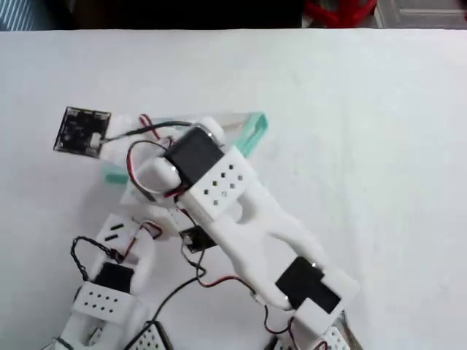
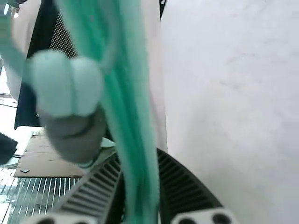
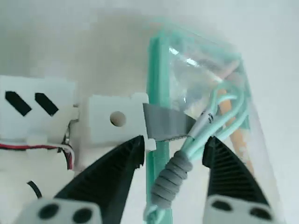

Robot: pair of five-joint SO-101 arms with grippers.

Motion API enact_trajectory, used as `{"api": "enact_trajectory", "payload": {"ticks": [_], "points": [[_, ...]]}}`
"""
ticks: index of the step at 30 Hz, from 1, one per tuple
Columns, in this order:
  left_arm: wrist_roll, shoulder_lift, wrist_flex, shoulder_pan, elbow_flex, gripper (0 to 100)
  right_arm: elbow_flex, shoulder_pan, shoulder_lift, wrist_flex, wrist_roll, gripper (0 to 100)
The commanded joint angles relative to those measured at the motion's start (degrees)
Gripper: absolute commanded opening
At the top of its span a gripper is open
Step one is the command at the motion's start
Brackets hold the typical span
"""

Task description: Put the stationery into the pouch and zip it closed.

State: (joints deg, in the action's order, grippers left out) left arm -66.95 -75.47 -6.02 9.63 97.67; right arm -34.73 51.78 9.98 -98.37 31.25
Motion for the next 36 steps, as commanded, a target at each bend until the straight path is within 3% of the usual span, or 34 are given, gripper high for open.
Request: {"api": "enact_trajectory", "payload": {"ticks": [1,16,29,36], "points": [[-0.79,-0.75,-0.09,0.92,-0.35,2,-2.37,-0.04,2.51,-0.31,-6.42,21.2],[-0.88,-0.75,-0.26,0.66,-0.35,2,-0.18,-11.3,-5.85,-0.31,-8.53,21.2],[-0.88,-0.75,-0.26,1.01,-0.35,2,6.15,-5.93,-2.42,-0.31,-8.53,20.9],[-0.88,-0.75,-0.26,1.1,-0.35,2,7.12,-9.98,-1.63,-0.48,-8.79,20.8]]}}
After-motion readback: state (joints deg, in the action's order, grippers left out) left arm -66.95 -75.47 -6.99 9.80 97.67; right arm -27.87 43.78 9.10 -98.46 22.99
